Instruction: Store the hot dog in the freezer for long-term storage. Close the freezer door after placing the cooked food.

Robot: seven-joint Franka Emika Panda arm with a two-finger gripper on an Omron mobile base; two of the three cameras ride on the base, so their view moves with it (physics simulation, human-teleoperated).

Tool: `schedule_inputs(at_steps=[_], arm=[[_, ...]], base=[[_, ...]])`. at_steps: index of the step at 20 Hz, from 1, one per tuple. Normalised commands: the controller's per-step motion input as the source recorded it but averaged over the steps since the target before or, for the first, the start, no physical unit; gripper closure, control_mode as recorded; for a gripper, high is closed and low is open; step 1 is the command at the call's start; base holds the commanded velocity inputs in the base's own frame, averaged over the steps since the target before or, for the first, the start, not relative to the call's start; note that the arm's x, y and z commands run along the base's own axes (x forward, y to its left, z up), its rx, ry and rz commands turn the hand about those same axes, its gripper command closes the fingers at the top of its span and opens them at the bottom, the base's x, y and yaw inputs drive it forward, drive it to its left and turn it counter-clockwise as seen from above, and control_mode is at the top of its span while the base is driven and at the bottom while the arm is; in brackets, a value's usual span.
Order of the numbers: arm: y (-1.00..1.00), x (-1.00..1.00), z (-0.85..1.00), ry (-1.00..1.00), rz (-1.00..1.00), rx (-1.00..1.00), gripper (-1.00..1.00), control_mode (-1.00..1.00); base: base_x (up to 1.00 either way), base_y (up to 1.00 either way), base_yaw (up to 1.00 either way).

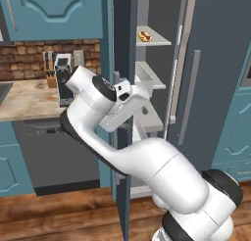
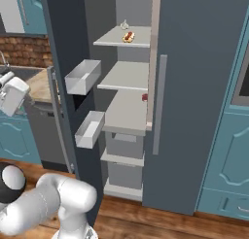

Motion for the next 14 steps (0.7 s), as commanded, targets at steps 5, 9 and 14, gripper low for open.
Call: schedule_inputs(at_steps=[5, 9, 14], arm=[[0.02, 0.96, -0.13, 0.03, 0.05, -0.17, -1.00, -1.00], [0.09, 0.92, -0.25, 0.00, 0.39, -0.14, -1.00, -1.00], [0.09, 0.34, -0.05, 0.02, 0.42, -0.12, -1.00, -1.00]], base=[[0.00, 0.00, 0.00], [0.00, 0.00, 0.00], [0.00, 0.00, 0.00]])
